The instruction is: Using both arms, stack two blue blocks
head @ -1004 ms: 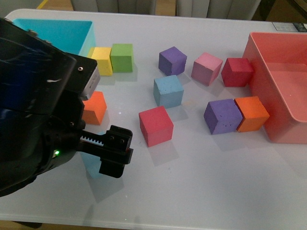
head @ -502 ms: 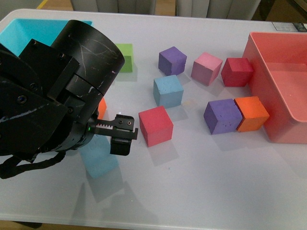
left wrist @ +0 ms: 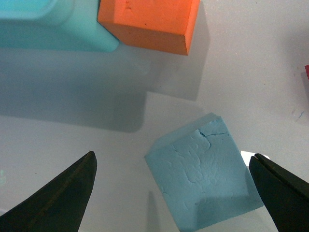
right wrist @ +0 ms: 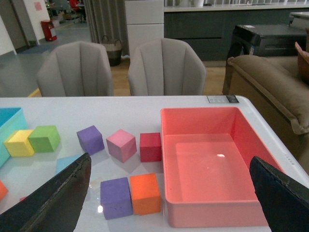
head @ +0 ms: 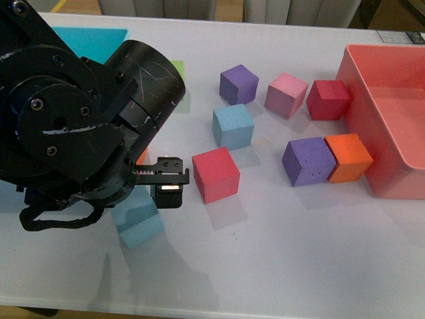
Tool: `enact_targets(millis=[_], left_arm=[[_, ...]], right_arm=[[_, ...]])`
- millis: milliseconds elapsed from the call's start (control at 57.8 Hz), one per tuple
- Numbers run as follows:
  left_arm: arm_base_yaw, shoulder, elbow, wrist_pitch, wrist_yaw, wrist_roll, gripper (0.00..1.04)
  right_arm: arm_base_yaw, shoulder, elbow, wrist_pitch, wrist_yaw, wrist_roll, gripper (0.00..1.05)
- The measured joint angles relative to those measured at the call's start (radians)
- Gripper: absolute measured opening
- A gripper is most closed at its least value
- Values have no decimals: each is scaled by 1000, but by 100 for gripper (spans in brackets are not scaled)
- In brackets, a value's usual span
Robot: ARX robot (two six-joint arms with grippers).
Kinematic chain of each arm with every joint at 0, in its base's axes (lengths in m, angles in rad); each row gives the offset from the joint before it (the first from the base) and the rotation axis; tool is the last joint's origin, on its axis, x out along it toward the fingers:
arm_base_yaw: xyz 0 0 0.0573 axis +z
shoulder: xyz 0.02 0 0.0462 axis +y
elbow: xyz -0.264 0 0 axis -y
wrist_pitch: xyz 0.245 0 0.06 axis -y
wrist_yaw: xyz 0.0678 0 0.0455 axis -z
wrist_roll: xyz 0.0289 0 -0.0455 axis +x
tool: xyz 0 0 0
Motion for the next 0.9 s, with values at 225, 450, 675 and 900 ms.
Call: enact_targets(millis=[225,450,675,900], left_arm=[[-13,26,30,-21,21,-41,96],[-20,65,42,-25,31,-67,96],[-20,99,59,-19,39,-75,96],[-21,147,79,-19,60,-83,96]], right_arm=[[0,0,0,0,0,0,96],[0,0,0,0,0,0,96],[0,0,0,0,0,0,96],[0,0,0,0,0,0,96]])
